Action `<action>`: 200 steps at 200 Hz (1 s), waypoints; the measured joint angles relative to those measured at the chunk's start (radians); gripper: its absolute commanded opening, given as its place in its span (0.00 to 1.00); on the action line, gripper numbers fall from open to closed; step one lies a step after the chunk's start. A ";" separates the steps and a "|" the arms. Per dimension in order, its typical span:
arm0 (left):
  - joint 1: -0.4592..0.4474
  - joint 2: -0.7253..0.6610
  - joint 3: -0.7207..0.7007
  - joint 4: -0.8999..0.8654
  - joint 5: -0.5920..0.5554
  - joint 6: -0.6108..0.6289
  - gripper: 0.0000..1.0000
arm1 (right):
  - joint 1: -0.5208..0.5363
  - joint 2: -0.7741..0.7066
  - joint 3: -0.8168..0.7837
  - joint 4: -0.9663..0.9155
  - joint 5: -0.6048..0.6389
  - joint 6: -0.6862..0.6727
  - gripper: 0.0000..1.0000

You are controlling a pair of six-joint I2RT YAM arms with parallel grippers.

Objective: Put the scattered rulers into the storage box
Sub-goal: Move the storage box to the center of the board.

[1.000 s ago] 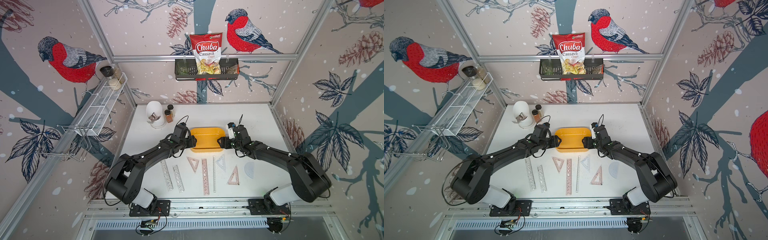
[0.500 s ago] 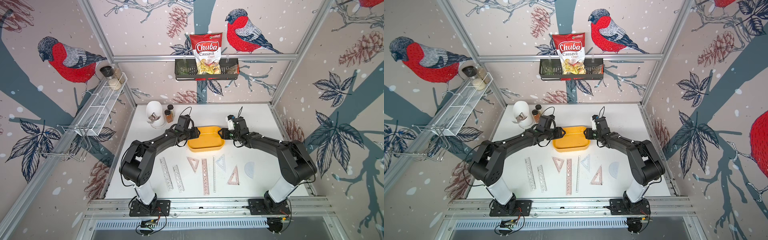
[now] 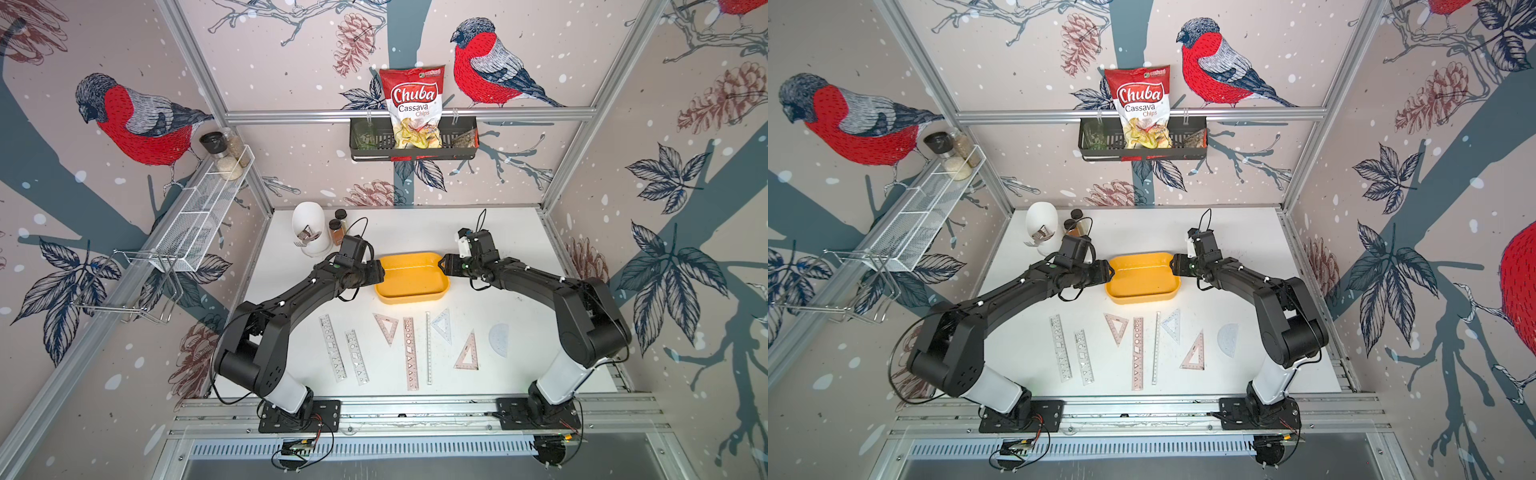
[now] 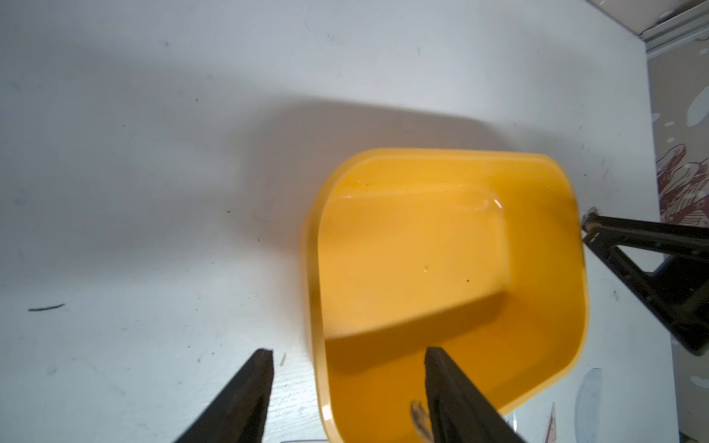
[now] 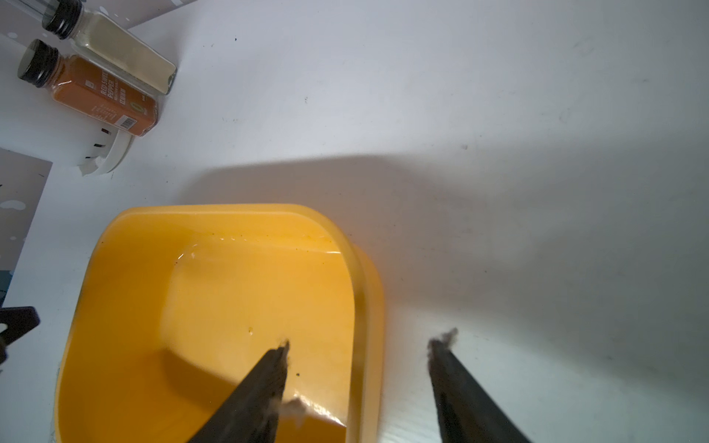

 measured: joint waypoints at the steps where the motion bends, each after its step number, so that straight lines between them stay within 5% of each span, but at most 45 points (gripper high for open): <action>1: 0.000 0.002 -0.002 0.001 0.003 0.000 0.66 | 0.000 0.001 0.000 -0.001 0.000 0.000 0.67; 110: 0.001 0.152 0.102 0.035 0.119 0.000 0.59 | 0.018 0.093 0.124 -0.111 -0.016 -0.001 0.46; 172: 0.004 0.251 0.220 0.032 0.125 0.000 0.59 | -0.015 0.160 0.214 -0.133 0.008 -0.001 0.46; 200: 0.004 0.269 0.235 0.036 0.140 0.000 0.59 | -0.040 0.192 0.262 -0.137 -0.007 -0.001 0.55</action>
